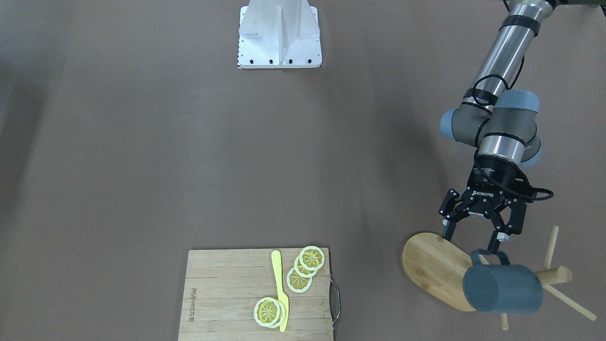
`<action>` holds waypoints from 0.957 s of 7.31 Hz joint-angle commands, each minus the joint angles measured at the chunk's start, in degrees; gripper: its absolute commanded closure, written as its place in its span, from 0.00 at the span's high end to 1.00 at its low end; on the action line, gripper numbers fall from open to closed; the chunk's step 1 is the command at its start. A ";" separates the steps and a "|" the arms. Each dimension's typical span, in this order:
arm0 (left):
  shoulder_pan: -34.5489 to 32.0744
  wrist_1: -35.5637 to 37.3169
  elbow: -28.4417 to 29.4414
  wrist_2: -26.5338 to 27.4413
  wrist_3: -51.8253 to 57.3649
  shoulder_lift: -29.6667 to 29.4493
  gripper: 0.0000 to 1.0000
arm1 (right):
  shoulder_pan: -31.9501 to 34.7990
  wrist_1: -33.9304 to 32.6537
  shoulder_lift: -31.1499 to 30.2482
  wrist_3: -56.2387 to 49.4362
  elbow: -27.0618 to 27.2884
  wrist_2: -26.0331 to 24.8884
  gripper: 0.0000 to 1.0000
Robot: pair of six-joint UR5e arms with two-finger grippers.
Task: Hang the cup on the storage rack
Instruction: 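Open the left gripper and pull it back from the stand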
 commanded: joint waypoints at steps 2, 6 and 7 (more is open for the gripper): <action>0.02 -1.55 -8.04 -4.52 0.84 4.38 0.99 | 0.00 -0.01 -0.04 0.00 -0.02 -0.23 1.00; 0.02 -1.37 -23.42 -13.90 18.79 12.64 0.99 | 0.00 -0.01 -0.31 0.00 -0.11 -0.23 1.00; 0.02 -1.11 -26.42 -19.08 29.13 14.58 0.99 | 0.00 -0.01 -0.31 0.00 -0.11 -0.23 1.00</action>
